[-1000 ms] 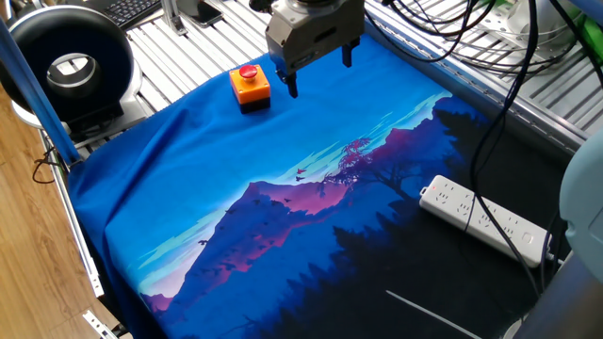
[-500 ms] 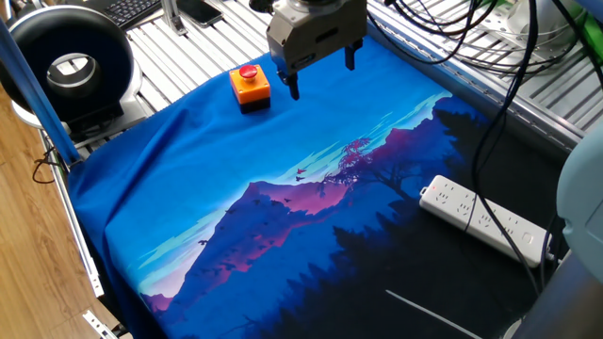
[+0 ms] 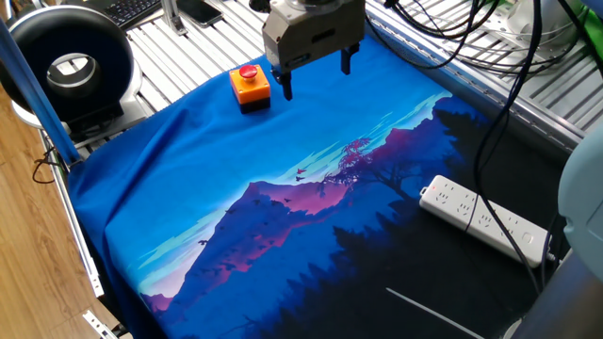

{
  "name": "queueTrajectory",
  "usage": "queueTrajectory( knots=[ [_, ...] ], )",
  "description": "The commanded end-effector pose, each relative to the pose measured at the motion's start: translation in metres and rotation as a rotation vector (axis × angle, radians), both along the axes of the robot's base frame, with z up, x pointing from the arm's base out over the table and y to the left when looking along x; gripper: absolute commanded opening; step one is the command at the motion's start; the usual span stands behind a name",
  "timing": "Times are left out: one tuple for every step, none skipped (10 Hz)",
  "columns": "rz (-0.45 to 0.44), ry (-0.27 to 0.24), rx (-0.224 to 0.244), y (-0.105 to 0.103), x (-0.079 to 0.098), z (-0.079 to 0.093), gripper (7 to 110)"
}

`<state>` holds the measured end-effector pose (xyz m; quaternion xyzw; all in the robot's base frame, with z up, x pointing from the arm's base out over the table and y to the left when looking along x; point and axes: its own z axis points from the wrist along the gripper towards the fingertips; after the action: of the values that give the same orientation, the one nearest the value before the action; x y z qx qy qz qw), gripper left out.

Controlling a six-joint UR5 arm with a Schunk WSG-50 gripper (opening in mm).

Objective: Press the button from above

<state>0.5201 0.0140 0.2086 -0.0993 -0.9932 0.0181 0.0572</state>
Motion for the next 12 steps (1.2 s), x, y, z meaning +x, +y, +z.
queueTrajectory(
  knots=[
    [-0.002, 0.010, 0.016, 0.003, -0.002, 0.000, 7],
    [0.024, 0.016, -0.010, -0.004, -0.003, 0.001, 7],
    [0.054, 0.037, -0.059, -0.017, -0.009, 0.005, 7],
    [0.068, 0.040, -0.072, -0.022, -0.010, 0.006, 7],
    [0.082, 0.048, -0.067, -0.021, -0.011, 0.005, 7],
    [0.090, 0.056, -0.059, -0.020, -0.013, 0.005, 7],
    [0.100, 0.062, -0.069, -0.023, -0.014, 0.006, 7],
    [0.110, 0.070, -0.075, -0.024, -0.016, 0.007, 7],
    [0.114, 0.074, -0.071, -0.024, -0.017, 0.007, 7],
    [0.082, 0.072, -0.050, -0.017, -0.017, 0.006, 7],
    [0.040, 0.067, -0.008, -0.005, -0.017, 0.005, 7],
    [0.040, 0.067, 0.000, -0.003, -0.017, 0.005, 7]
  ],
)
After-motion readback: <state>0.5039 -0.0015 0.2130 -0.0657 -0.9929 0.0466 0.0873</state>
